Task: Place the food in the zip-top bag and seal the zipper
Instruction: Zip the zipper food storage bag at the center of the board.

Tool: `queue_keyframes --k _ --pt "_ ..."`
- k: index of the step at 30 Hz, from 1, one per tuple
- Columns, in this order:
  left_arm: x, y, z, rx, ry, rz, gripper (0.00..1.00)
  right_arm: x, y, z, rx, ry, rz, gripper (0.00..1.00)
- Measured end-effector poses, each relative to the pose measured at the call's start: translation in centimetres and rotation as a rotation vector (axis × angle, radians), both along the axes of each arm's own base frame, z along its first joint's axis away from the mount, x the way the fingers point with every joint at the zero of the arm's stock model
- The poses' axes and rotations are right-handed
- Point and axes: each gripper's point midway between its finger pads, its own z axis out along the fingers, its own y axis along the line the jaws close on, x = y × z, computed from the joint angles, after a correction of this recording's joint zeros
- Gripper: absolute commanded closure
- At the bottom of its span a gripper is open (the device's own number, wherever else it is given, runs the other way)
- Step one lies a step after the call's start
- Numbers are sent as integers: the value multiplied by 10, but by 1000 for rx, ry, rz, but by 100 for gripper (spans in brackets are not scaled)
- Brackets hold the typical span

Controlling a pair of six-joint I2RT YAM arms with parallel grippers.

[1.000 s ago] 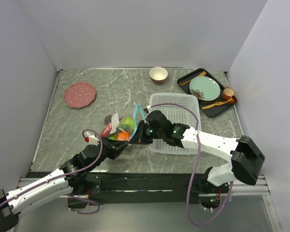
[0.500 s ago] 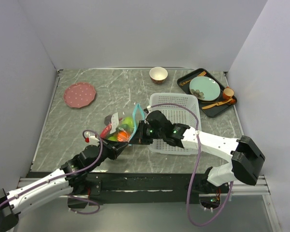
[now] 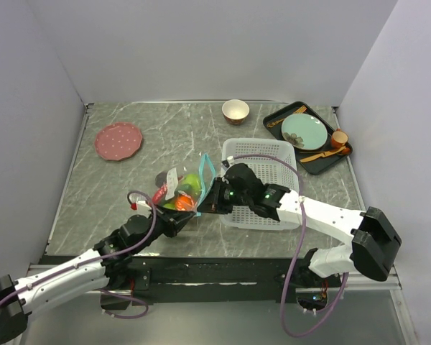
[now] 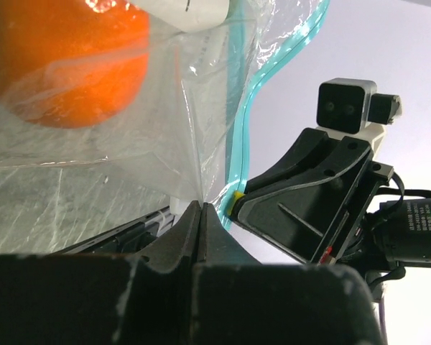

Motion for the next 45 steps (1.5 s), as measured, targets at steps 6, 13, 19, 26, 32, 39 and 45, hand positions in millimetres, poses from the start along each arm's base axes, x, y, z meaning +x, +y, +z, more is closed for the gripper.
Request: queue_keyframes --k 6,13,19,26,32,39,45 --pt "0 -4 -2 19 -17 -18 99 2 1 1 10 8 -3 81" --pt "-5 -10 -6 39 -25 -65 99 6 0 -1 12 8 -20 75" --pt "-8 -10 -4 38 -37 -84 99 10 -1 -3 8 8 -30 80" --pt "-11 -6 -2 28 -46 -82 99 9 -3 -6 -2 17 -32 66" --pt "-11 -4 -3 35 -46 -76 99 7 -7 -12 -27 30 -37 62" --pt "-10 -5 -14 73 -33 -82 99 -2 -11 -15 -61 36 -33 60" --pt "-9 -6 -22 123 -33 -91 99 -13 -13 -10 -61 35 -19 59"
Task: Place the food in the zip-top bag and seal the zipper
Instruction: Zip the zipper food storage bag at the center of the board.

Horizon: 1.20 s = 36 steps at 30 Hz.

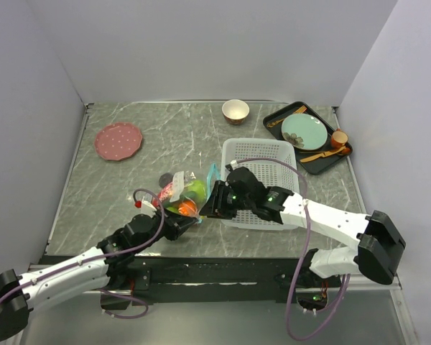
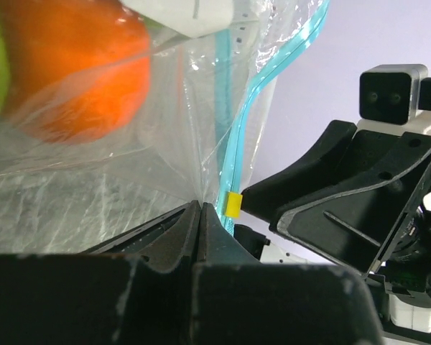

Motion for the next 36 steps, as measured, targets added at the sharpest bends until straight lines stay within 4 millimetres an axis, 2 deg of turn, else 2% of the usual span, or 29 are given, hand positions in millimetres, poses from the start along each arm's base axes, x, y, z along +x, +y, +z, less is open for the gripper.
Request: queue_keyframes --k 3,13,20,30,36 --pt "1 -1 5 -1 -16 -3 99 0 0 2 7 -2 -1 60" --pt "1 -1 6 -1 -19 -4 99 -1 2 -8 -17 16 2 60" --pt "1 -2 5 4 -16 -4 99 0 3 -15 -28 29 1 73" --pt "1 -1 6 0 -17 -4 99 1 5 -13 -18 24 4 89" --pt "2 -2 8 -11 -20 -2 77 1 6 -13 -9 24 2 89"
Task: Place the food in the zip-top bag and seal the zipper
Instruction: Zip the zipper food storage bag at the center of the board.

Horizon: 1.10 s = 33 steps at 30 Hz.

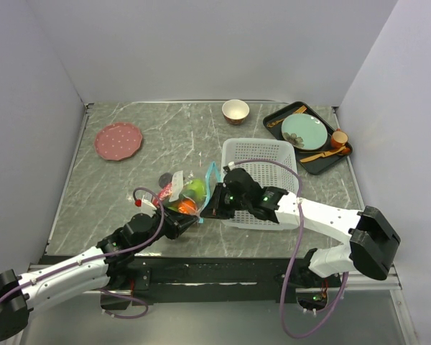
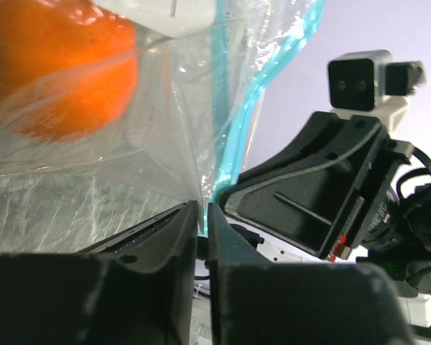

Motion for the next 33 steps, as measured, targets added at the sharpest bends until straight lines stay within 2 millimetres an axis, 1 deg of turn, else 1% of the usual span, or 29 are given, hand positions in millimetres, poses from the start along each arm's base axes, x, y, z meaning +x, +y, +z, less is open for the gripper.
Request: queue_keyframes --k 6,11,12,17,18,24,26,29,33 --pt "0 -2 7 -30 -15 -3 76 -1 -2 -5 12 8 -20 89" --pt "0 -4 11 -54 -17 -7 74 2 0 -2 27 6 -36 89" --pt "0 -4 11 -56 -13 -6 72 3 0 -1 32 4 -40 89" --pt "0 -5 13 -68 -9 -9 69 5 -6 1 57 4 -68 89" --pt "0 -5 13 -70 -10 -8 66 7 -7 2 60 3 -74 89" --pt "-1 -4 18 -87 -14 -7 62 12 -9 8 95 -1 -98 89" --pt "-1 -4 17 -87 -13 -7 57 14 -9 10 104 1 -103 89" --pt "0 -4 18 -89 -13 -5 57 15 -8 12 119 0 -103 89" --pt "1 -6 12 -81 -3 -3 59 15 -6 15 132 -1 -96 89"
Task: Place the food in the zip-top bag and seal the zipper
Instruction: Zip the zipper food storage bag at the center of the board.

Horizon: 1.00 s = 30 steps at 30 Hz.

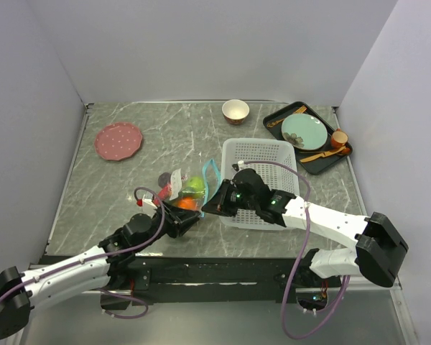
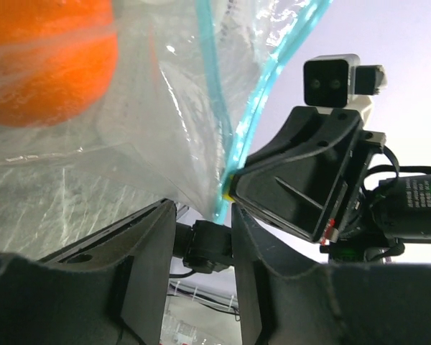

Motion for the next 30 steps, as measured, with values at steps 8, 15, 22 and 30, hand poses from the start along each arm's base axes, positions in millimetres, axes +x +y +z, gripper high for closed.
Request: queue_keyframes --k 8,15,22,30 --pt "4 -4 -5 4 5 6 63 -1 0 -1 3 3 2 89" --pt "9 -3 -1 -5 -10 30 79 -1 1 0 8 1 5 89" --pt "12 -3 -3 -2 -10 41 99 -1 0 -1 6 3 5 89" --pt "12 -3 -2 0 -14 43 99 -2 1 -1 7 4 8 92"
